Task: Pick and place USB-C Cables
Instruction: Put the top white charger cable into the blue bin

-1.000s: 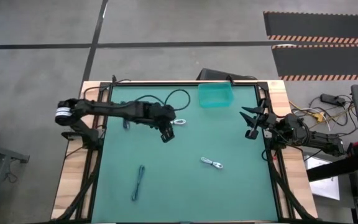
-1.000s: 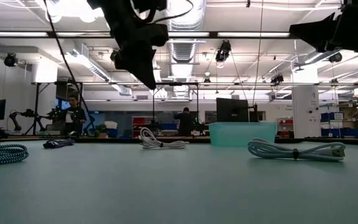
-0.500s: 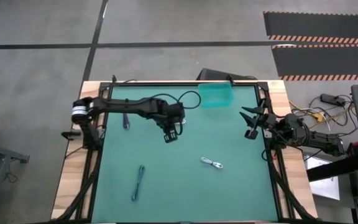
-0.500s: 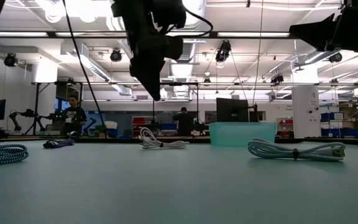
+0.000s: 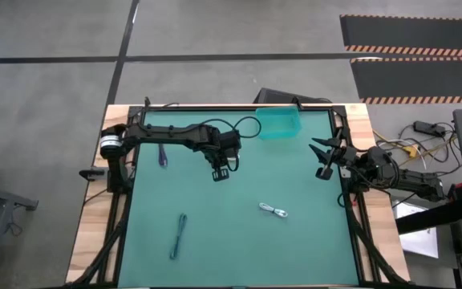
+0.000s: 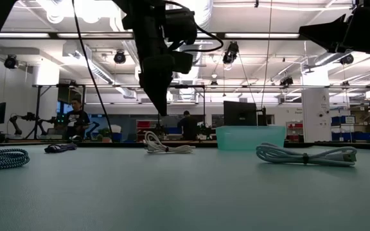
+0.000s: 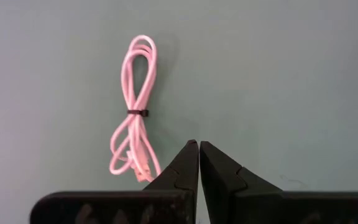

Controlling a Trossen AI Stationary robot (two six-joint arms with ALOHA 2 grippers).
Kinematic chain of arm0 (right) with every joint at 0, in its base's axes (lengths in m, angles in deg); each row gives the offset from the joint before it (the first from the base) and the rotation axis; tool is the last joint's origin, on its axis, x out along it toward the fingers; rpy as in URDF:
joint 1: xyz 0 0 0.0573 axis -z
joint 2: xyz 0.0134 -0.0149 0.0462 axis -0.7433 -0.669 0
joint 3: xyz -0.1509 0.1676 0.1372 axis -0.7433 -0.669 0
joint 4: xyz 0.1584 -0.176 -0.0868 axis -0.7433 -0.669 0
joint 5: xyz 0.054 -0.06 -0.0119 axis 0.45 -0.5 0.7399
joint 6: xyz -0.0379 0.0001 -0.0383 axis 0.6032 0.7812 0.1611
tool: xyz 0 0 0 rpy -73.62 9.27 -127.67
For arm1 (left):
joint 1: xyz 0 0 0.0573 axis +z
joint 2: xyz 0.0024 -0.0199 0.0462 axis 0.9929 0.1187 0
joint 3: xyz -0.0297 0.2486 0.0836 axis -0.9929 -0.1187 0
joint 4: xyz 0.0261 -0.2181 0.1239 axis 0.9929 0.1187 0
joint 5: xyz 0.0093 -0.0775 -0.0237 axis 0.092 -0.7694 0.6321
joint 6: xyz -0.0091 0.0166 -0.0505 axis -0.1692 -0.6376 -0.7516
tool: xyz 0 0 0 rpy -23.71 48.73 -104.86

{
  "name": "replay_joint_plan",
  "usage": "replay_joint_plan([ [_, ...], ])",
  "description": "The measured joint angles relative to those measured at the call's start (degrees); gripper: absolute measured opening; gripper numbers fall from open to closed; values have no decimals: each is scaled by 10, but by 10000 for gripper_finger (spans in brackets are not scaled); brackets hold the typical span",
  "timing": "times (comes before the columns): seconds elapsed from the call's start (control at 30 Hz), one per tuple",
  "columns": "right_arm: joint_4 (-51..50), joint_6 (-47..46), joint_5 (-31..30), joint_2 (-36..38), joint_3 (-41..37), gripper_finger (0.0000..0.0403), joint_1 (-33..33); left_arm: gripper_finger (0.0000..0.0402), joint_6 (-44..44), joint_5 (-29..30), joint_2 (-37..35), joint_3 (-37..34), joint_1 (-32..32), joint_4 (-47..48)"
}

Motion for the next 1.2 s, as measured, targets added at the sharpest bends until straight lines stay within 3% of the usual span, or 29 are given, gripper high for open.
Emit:
replay_joint_plan([
  [0.2, 0, 0, 0, 0, 0, 93, 0, 20, 69, 1, 0, -5, 2, -18],
  [0.5, -2, 0, 0, 0, 0, 93, 0, 136, 118, 13, 0, -7, 2, -71],
  [0.63, -3, 0, 0, 0, 0, 93, 0, 168, 126, 17, 0, -13, 3, -96],
  [1.03, -3, 0, 0, 0, 0, 93, 0, 176, 123, 17, 0, -20, 17, -109],
  [1.2, -3, 0, 0, 0, 0, 93, 0, 176, 122, 17, 0, -51, 24, -157],
])
